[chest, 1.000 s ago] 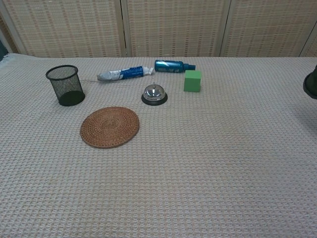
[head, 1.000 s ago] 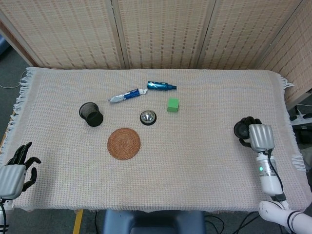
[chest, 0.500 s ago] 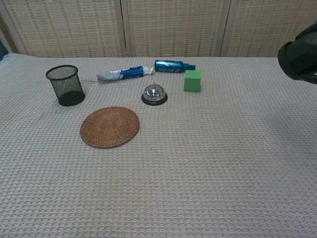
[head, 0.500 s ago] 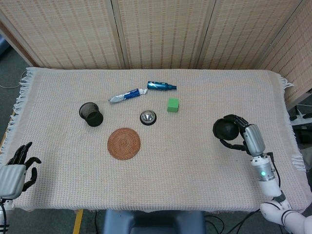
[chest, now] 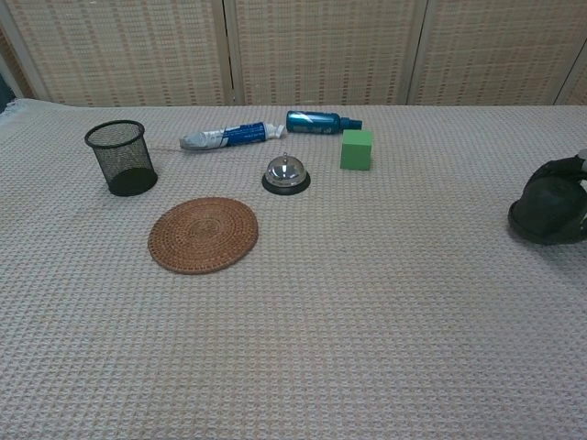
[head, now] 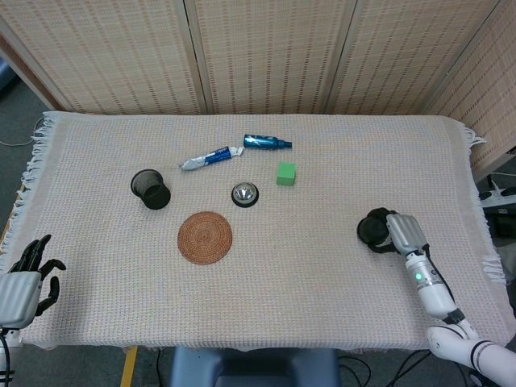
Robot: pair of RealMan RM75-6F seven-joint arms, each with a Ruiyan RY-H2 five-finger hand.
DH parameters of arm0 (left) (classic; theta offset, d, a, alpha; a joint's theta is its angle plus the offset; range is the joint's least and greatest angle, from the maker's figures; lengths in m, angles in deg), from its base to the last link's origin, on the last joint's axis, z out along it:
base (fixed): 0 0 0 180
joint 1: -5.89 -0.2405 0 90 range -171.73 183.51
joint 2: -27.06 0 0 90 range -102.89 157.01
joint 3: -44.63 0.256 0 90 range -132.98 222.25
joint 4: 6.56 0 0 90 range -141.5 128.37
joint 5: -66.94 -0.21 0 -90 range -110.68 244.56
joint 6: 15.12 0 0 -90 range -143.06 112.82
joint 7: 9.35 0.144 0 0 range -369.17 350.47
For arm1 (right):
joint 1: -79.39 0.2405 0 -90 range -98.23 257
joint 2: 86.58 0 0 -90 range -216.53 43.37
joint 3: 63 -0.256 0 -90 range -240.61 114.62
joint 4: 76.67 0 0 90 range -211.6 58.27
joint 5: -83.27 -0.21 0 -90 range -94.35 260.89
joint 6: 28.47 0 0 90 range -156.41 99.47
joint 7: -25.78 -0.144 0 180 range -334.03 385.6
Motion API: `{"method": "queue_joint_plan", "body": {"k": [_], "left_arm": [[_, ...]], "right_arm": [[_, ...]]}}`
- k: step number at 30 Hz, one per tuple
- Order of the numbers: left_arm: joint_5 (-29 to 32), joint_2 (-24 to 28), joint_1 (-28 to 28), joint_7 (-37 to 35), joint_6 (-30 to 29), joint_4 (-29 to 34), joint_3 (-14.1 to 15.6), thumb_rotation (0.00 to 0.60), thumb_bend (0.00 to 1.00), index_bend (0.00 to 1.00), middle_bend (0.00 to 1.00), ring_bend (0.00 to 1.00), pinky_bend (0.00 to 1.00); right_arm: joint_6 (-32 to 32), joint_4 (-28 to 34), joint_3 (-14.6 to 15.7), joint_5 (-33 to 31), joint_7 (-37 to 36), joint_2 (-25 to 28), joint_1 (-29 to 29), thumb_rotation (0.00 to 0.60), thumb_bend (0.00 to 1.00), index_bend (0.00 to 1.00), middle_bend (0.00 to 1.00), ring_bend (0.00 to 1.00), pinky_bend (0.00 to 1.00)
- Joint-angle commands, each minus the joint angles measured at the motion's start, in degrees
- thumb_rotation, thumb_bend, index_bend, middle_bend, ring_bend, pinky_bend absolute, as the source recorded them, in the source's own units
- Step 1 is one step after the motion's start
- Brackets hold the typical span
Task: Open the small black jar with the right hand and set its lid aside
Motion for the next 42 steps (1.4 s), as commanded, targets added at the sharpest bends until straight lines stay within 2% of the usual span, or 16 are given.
{"method": "queue_joint_plan", "body": {"k": [1, 10, 13, 16, 19, 21, 25, 29, 35, 42], "left_arm": [[0.1, 0.0, 0.0, 0.1, 0.1, 0.0, 0.0, 0.600, 0.63, 0.43, 0.00, 0.00, 0.32], [0.5, 0.1, 0.1, 0.3, 0.5, 0.2, 0.0, 0.600, 0.63, 0.43, 0.00, 0.00, 0.32], [0.6, 0.1, 0.1, 0.3, 0.6, 0.3, 0.0, 0.600, 0.63, 0.43, 0.00, 0.00, 0.32], [0.5, 0.1, 0.1, 0.4, 0.7, 0.4, 0.1, 0.600, 0.63, 0.43, 0.00, 0.00, 0.33], [0.5, 0.1, 0.2, 0.5, 0.8, 0.4, 0.2, 0.600, 0.63, 0.43, 0.00, 0.00, 0.32], [0.4, 0.1, 0.2, 0.5, 0.8, 0.4, 0.2, 0.600, 0.63, 0.43, 0.00, 0.00, 0.33], [0.6, 0.1, 0.2, 0.6, 1.0, 0.5, 0.2, 0.600, 0.63, 0.43, 0.00, 0.00, 0.33], [0.6, 0.2, 0.2, 0.5, 0.9, 0.5, 0.2, 0.600, 0.63, 0.43, 0.00, 0.00, 0.33], [0.5, 0.2, 0.2, 0.6, 0.9, 0.6, 0.3, 0.600, 0.63, 0.44, 0.00, 0.00, 0.33], [0.5, 0.3, 0.1, 0.5, 0.8, 0.7, 0.3, 0.600, 0.63, 0.44, 0.00, 0.00, 0.33]], "right_arm": [[6.5, 2.4, -1.5, -6.3, 5.0, 1.6, 3.0, 0.600, 0.22, 0.69, 0.63, 0.73, 0.89], [6.0, -1.2, -0.9, -2.6, 0.6, -0.7, 3.7, 0.600, 0.22, 0.66, 0.62, 0.68, 0.84], [6.2, -1.5, -0.3, -1.6, -0.5, -0.4, 3.7, 0.600, 0.22, 0.63, 0.54, 0.56, 0.79], [6.6, -1.7, 0.2, -1.1, -1.0, -0.1, 3.7, 0.600, 0.22, 0.58, 0.42, 0.41, 0.74], [7.5, -1.4, 0.7, -0.6, -1.6, 0.5, 3.9, 0.600, 0.22, 0.51, 0.29, 0.25, 0.59], [7.8, -1.1, 0.9, -0.2, -1.9, 0.9, 3.9, 0.600, 0.22, 0.44, 0.20, 0.15, 0.41], [8.0, -0.2, 1.4, 0.9, -3.1, 2.0, 4.0, 0.600, 0.22, 0.31, 0.08, 0.02, 0.15], [7.5, 0.7, 1.9, 2.0, -4.0, 2.9, 3.8, 0.600, 0.22, 0.20, 0.01, 0.00, 0.02], [6.9, 1.8, 2.7, 3.1, -4.5, 3.9, 3.6, 0.600, 0.20, 0.03, 0.00, 0.00, 0.00], [5.5, 2.9, 2.9, 2.9, -3.4, 4.8, 3.0, 0.600, 0.16, 0.00, 0.00, 0.00, 0.00]]}}
